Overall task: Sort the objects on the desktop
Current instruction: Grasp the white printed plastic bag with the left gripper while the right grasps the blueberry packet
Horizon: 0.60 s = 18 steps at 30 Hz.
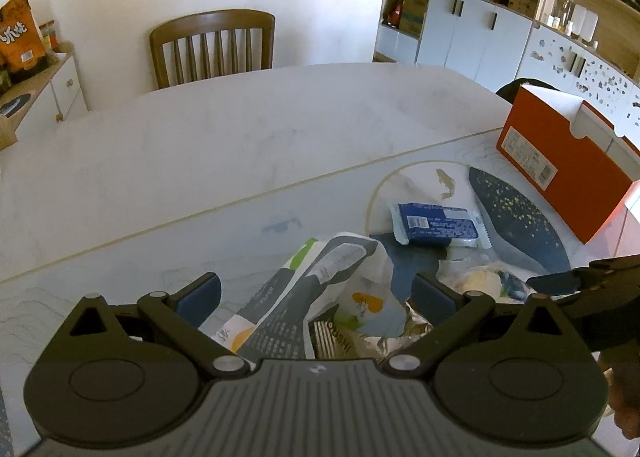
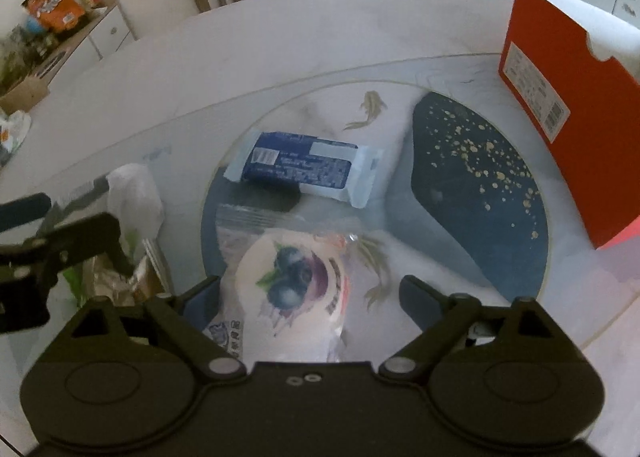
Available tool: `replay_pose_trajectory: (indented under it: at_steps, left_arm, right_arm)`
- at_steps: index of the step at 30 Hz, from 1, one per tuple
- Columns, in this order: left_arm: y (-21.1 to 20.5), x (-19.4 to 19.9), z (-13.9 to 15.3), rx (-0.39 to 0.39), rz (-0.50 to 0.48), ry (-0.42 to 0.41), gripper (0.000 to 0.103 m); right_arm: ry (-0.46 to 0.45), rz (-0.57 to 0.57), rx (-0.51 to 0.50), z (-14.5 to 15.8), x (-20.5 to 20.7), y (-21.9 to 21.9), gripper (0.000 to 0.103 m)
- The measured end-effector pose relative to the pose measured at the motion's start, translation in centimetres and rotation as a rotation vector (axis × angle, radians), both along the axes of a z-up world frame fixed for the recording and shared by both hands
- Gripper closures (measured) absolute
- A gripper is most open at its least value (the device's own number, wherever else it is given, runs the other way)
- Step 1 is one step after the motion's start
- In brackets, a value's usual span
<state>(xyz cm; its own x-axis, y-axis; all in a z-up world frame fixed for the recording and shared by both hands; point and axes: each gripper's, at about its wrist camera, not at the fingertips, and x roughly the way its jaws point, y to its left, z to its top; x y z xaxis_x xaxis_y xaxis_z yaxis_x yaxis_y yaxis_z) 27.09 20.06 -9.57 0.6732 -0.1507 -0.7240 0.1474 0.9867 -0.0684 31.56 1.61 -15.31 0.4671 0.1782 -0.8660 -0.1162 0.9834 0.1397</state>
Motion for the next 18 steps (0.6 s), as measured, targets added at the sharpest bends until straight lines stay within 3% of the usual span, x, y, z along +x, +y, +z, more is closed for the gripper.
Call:
replay_pose_trajectory:
  at_steps: [4, 10, 15, 18]
  left_arm:
    - [0.08, 0.14, -0.42, -0.001, 0.005, 0.007, 0.002]
    - [0.62, 0.41, -0.8, -0.026, 0.028, 0.021, 0.016]
    - [0.63, 0.66, -0.67, -0.041, 0.026, 0.023, 0.042]
    - [0.62, 0.63, -0.51, -0.046, 0.03, 0.02, 0.046]
  right_arm:
    - [-0.012, 0.027, -0.02, -0.04, -0.35, 0.05, 0.012]
    - [-0.024, 0.037, -0.028, -0.05, -0.51, -0.03, 0.018]
    - [-0.037, 0.053, -0.034, 0.06, -0.65, 0.05, 0.033]
    - [-0.034, 0.056, -0.021, 0.16, -0.54, -0.1, 0.04]
